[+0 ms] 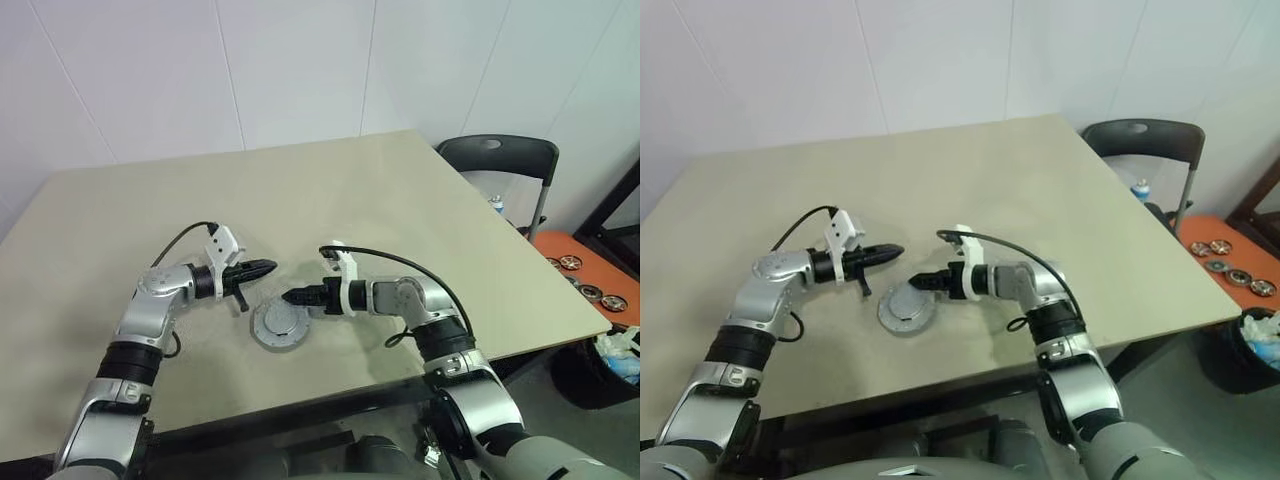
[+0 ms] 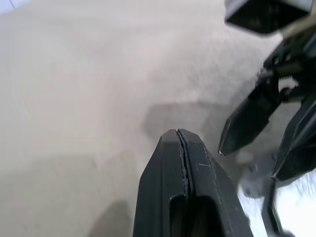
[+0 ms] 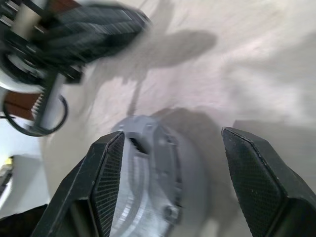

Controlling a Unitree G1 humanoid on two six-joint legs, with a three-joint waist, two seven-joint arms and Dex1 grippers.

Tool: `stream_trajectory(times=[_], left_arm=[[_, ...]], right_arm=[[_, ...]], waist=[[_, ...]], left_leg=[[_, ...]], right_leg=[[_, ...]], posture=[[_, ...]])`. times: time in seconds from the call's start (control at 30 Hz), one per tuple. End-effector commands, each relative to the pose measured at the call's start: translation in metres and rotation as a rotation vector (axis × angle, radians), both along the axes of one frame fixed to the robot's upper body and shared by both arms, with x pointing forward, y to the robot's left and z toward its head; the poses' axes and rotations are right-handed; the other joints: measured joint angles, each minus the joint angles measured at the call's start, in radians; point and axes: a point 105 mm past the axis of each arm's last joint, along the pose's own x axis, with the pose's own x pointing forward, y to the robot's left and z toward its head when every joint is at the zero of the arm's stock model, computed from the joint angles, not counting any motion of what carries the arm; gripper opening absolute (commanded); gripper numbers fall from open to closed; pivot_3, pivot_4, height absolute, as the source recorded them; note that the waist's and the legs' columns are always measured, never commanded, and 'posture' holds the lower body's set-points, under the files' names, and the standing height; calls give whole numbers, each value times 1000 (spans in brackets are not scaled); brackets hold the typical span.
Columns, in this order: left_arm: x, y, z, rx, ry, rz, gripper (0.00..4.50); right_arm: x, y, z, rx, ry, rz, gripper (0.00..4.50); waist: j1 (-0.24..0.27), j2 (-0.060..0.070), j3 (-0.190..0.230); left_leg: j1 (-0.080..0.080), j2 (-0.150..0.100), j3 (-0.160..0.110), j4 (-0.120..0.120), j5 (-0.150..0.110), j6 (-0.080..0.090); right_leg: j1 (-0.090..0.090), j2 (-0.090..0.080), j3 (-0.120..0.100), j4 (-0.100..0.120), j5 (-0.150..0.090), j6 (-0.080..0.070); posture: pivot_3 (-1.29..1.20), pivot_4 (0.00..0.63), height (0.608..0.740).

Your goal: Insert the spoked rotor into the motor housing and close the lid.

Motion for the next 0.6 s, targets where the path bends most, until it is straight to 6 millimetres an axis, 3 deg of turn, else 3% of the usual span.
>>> stream_trajectory(times=[0.03, 0.27, 0.6], left_arm=[[-10, -9, 16, -80, 7, -77, 0], [-32, -14, 1, -68, 132, -167, 0], [-45, -3, -26, 84, 249, -176, 0]], right_arm=[[2, -11, 5, 1, -23, 0, 3248], [-5, -36, 0, -43, -2, 13, 3248], [-30, -23, -9, -46, 51, 101, 3248]], waist=[[0, 0, 0], [2, 0, 0], [2, 0, 0]], left_leg=[[0, 0, 0, 0, 0, 0], [1, 0, 0, 1, 0, 0], [3, 0, 0, 2, 0, 0]], right_leg=[[0, 0, 0, 0, 0, 0], [2, 0, 0, 0, 0, 0], [4, 0, -1, 0, 0, 0]], posture=[[0, 0, 740], [0, 0, 740], [0, 0, 740]])
